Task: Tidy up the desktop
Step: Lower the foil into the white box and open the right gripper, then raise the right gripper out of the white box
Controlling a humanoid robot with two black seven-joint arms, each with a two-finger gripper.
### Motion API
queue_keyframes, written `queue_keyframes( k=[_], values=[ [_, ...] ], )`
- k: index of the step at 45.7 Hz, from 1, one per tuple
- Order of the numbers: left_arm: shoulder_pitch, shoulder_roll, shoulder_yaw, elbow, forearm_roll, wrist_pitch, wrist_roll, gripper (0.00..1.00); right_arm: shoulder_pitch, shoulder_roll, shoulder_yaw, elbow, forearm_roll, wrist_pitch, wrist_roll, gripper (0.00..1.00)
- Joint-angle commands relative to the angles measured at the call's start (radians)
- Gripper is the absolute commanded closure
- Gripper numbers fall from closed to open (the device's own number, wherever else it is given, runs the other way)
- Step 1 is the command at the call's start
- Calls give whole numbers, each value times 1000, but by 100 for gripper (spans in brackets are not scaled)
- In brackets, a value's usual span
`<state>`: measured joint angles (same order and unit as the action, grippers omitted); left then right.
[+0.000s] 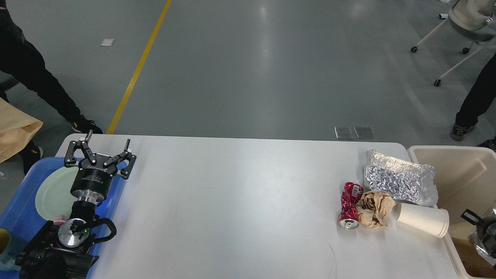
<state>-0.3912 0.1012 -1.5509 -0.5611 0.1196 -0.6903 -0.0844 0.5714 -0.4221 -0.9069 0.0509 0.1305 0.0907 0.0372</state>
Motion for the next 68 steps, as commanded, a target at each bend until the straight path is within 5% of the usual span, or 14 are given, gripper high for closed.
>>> queue_keyframes(
  k=[1, 28, 38, 41, 57, 68],
  values=[
    [0, 0, 0, 1, 0, 0, 0, 4, -19, 23, 0, 1, 0, -15, 0, 100],
    [0, 0, 0, 1, 0, 0, 0, 4, -35, 55, -4, 4, 0, -80, -2, 100],
    [0, 0, 0, 1, 0, 0, 0, 4, -35, 55, -1, 4, 0, -213, 1, 24],
    [0, 0, 0, 0, 0, 0, 0, 4, -35, 55, -1, 6, 0, -250, 1, 11],
    [0, 0, 0, 0, 0, 0, 0, 4, 45, 8, 0, 49, -2, -255, 1, 0],
    [0, 0, 0, 0, 0, 0, 0, 4, 318, -147, -90, 323, -38, -151, -19, 0]
  ],
)
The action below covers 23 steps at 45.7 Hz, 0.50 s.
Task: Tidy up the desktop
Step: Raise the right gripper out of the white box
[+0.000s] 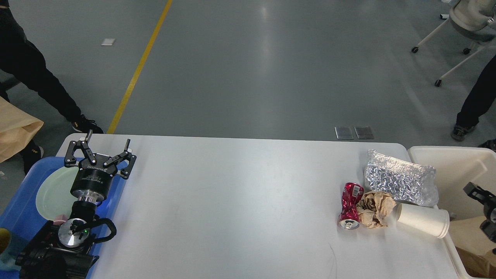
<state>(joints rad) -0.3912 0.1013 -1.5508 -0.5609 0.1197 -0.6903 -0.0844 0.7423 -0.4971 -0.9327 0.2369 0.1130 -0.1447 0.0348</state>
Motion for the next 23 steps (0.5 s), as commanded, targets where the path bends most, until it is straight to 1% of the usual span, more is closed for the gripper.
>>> queue_keyframes(
  k=[1, 7, 11, 12, 14, 18, 23],
  values=[
    [0, 0, 0, 0, 0, 0, 0, 4, 193, -84, -89, 168, -30, 115, -22, 0],
    [0, 0, 0, 0, 0, 0, 0, 4, 474, -100, -260, 395, -72, 278, -30, 0],
    [0, 0, 0, 0, 0, 0, 0, 4, 673, -98, -383, 550, -73, 339, -30, 0],
    [0, -2, 0, 0, 0, 0, 0, 4, 794, -90, -437, 644, -72, 374, -30, 0],
    [0, 0, 0, 0, 0, 0, 0, 4, 895, -89, -466, 717, -72, 416, -30, 0],
    [0, 0, 0, 0, 0, 0, 0, 4, 1087, -61, -509, 821, -72, 540, -33, 0],
    [0, 0, 0, 0, 0, 0, 0, 4, 1264, 40, -581, 864, -72, 778, -33, 0]
  ],
)
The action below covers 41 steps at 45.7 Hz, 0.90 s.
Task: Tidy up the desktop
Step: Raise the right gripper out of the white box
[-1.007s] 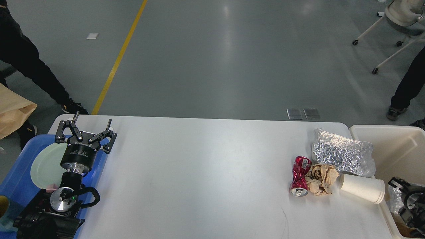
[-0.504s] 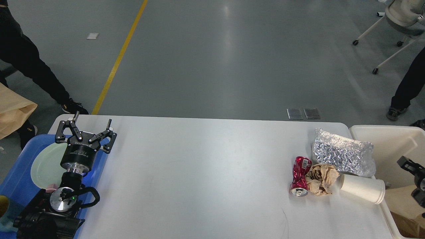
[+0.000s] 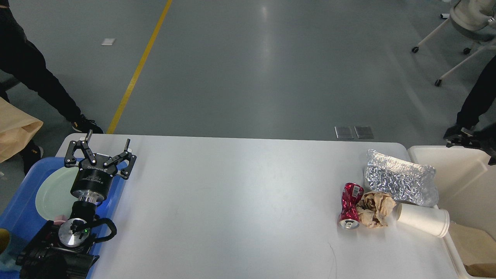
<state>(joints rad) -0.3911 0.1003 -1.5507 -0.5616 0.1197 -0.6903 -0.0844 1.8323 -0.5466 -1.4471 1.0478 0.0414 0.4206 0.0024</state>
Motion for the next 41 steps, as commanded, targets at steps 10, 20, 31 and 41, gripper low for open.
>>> queue_keyframes(
  k=[10, 20, 31, 41],
  values=[
    [0, 1, 0, 2, 0, 0, 0, 4, 461, 160, -67, 214, -1, 514, -1, 0],
    [0, 1, 0, 2, 0, 0, 0, 4, 820, 175, -64, 567, -3, 503, -7, 2],
    [0, 1, 0, 2, 0, 0, 0, 4, 914, 224, -1, 679, 0, 469, -9, 8],
    [0, 1, 0, 0, 0, 0, 0, 4, 849, 211, -10, 660, -1, 445, -9, 7]
  ],
)
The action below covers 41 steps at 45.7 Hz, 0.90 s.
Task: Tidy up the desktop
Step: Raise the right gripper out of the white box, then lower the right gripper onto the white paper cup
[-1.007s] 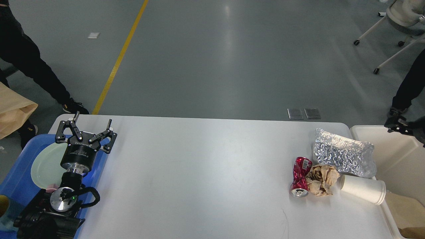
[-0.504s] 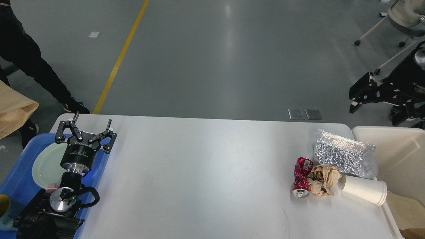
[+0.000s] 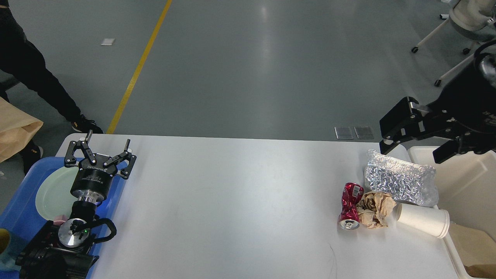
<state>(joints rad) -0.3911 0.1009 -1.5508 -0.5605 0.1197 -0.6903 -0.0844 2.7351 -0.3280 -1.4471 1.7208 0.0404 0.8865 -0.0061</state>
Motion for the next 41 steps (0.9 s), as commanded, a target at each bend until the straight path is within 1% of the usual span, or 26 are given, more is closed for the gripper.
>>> queue_keyframes(
  k=[1, 3, 5, 11, 15, 18, 24, 26, 28, 31, 36, 41],
  values=[
    [0, -1, 0, -1, 0, 0, 0, 4, -72, -11, -15, -15, -1, -34, 0, 7],
    [0, 0, 0, -1, 0, 0, 0, 4, -113, -28, -24, -26, 1, -66, 0, 5],
    [0, -1, 0, -1, 0, 0, 0, 4, -158, -45, -36, -41, 3, -106, -2, 0],
    [0, -1, 0, -1, 0, 0, 0, 4, -258, -108, -78, -84, 24, -193, -2, 0],
    [0, -1, 0, -1, 0, 0, 0, 4, -340, -160, -82, -133, 87, -236, -9, 0],
    [0, -1, 0, -1, 0, 0, 0, 4, -409, -169, -90, -167, 163, -268, -47, 0],
    [0, -1, 0, -1, 0, 0, 0, 4, -589, -177, -82, -221, 370, -414, -196, 0],
    [0, -1, 0, -1, 0, 0, 0, 4, -641, -183, -69, -234, 445, -466, -241, 0],
    [0, -1, 0, -1, 0, 0, 0, 4, -687, -195, -58, -254, 516, -501, -273, 0],
    [0, -1, 0, -1, 0, 0, 0, 4, -764, -215, -21, -294, 623, -531, -288, 0],
    [0, -1, 0, -1, 0, 0, 0, 4, -940, -261, 88, -392, 763, -543, -287, 0],
    [0, -1, 0, -1, 0, 0, 0, 4, -1115, -306, 194, -515, 823, -577, -285, 0]
  ],
)
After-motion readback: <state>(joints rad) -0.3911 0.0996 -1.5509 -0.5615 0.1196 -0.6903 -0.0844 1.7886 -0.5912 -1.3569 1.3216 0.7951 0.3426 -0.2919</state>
